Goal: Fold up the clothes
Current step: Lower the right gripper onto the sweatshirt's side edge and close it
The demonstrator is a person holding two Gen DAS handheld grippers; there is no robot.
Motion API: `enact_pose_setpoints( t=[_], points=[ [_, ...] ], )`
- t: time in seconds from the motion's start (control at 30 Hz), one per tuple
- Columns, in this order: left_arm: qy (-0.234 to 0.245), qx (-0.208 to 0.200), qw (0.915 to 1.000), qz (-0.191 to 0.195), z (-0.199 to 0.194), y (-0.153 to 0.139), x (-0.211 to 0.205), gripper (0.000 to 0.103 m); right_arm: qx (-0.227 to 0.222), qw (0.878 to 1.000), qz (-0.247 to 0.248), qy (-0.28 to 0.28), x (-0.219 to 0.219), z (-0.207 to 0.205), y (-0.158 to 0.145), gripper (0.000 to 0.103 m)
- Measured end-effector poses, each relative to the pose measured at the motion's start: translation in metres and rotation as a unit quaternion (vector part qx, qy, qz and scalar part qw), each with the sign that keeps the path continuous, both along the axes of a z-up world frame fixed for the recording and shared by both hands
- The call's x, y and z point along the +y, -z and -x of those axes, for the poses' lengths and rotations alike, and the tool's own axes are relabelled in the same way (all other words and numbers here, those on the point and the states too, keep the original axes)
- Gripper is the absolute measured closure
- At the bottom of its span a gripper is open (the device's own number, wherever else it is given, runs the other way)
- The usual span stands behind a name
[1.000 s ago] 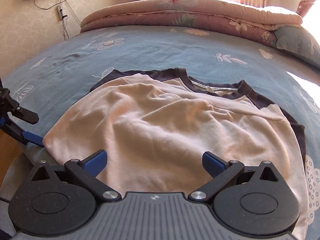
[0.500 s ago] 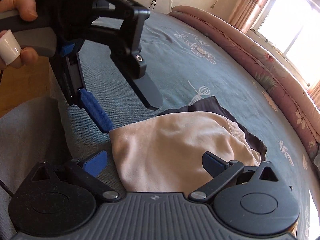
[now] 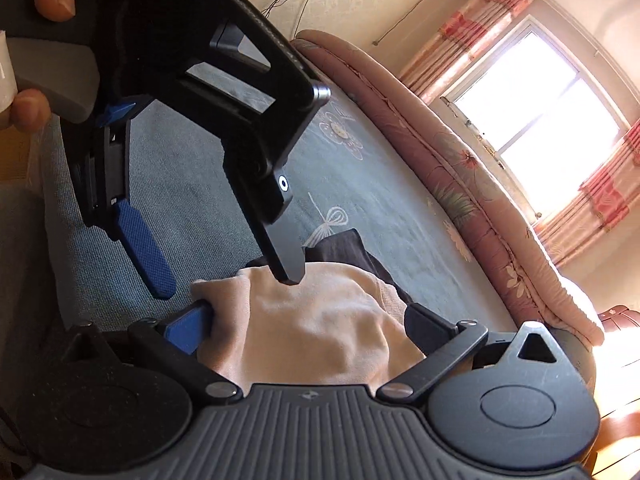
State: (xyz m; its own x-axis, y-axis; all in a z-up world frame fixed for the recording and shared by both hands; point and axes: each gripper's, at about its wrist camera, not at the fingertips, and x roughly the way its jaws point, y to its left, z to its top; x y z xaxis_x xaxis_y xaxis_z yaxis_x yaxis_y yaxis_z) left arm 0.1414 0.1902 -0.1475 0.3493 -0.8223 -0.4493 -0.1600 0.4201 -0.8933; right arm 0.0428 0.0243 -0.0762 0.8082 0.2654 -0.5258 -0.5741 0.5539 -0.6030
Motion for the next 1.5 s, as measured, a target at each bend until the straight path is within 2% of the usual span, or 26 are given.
enact_pose_setpoints(
  t=[0.1, 0.23, 0.37, 0.57, 0.7, 0.77, 0.9, 1.0, 1.07, 1.17, 1.27, 1.3, 1.33, 1.43, 1.5],
  points=[
    [-0.001, -0.01, 0.9998, 0.014, -0.008, -0.001, -0.006, 0.023, 0.031, 0.999, -0.017, -0.007, -0.006, 0.002, -0.002, 0.0],
    [0.022, -0.037, 0.9986, 0.03, -0.011, -0.015, -0.011, 0.023, 0.055, 0.998, -0.005, -0.014, -0.008, 0.01, 0.009, 0.0],
    [0.036, -0.046, 0.998, 0.025, -0.01, -0.025, -0.014, 0.023, 0.044, 0.999, 0.004, 0.007, 0.002, 0.005, 0.023, 0.002],
    [0.038, -0.051, 0.9975, 0.03, -0.009, -0.031, -0.013, 0.023, 0.027, 0.998, -0.011, 0.057, 0.013, 0.0, 0.028, 0.006],
    [0.043, -0.047, 0.9976, 0.026, -0.009, -0.029, -0.016, 0.023, 0.012, 0.998, -0.017, 0.063, 0.009, 0.004, 0.031, 0.006],
    [0.045, -0.047, 0.9975, 0.027, -0.01, -0.029, -0.018, 0.023, 0.002, 0.996, 0.01, 0.085, 0.006, -0.003, 0.031, 0.009],
    [0.05, -0.051, 0.997, 0.029, -0.012, -0.032, -0.022, 0.023, 0.026, 0.994, 0.008, 0.107, -0.006, -0.011, 0.027, 0.013],
    [0.054, -0.057, 0.9965, 0.027, -0.012, -0.038, -0.024, 0.023, -0.007, 0.995, 0.041, 0.092, 0.007, 0.003, 0.036, 0.023],
    [0.052, -0.061, 0.9964, 0.024, -0.009, -0.042, -0.021, 0.023, -0.022, 0.995, 0.051, 0.087, 0.014, 0.005, 0.04, 0.024],
    [0.049, -0.071, 0.9961, 0.017, -0.003, -0.051, -0.013, 0.023, 0.008, 0.995, 0.019, 0.096, 0.012, -0.004, 0.035, 0.034],
    [0.045, -0.092, 0.9948, -0.004, 0.003, -0.066, -0.001, 0.023, 0.024, 0.996, 0.012, 0.081, 0.012, 0.001, 0.037, 0.059],
    [0.042, -0.101, 0.9938, -0.019, 0.004, -0.072, 0.003, 0.023, 0.036, 0.997, 0.01, 0.074, 0.014, 0.002, 0.038, 0.077],
    [0.039, -0.111, 0.9924, -0.036, 0.004, -0.078, 0.007, 0.023, 0.05, 0.996, 0.007, 0.067, 0.015, 0.003, 0.039, 0.09],
    [0.023, -0.136, 0.9849, -0.104, -0.002, -0.092, 0.017, 0.023, 0.046, 0.997, 0.014, 0.066, 0.02, 0.004, 0.044, 0.092],
    [0.017, -0.146, 0.9813, -0.124, -0.013, -0.092, 0.019, 0.025, 0.043, 0.997, 0.013, 0.065, 0.019, 0.005, 0.046, 0.092]
  ],
)
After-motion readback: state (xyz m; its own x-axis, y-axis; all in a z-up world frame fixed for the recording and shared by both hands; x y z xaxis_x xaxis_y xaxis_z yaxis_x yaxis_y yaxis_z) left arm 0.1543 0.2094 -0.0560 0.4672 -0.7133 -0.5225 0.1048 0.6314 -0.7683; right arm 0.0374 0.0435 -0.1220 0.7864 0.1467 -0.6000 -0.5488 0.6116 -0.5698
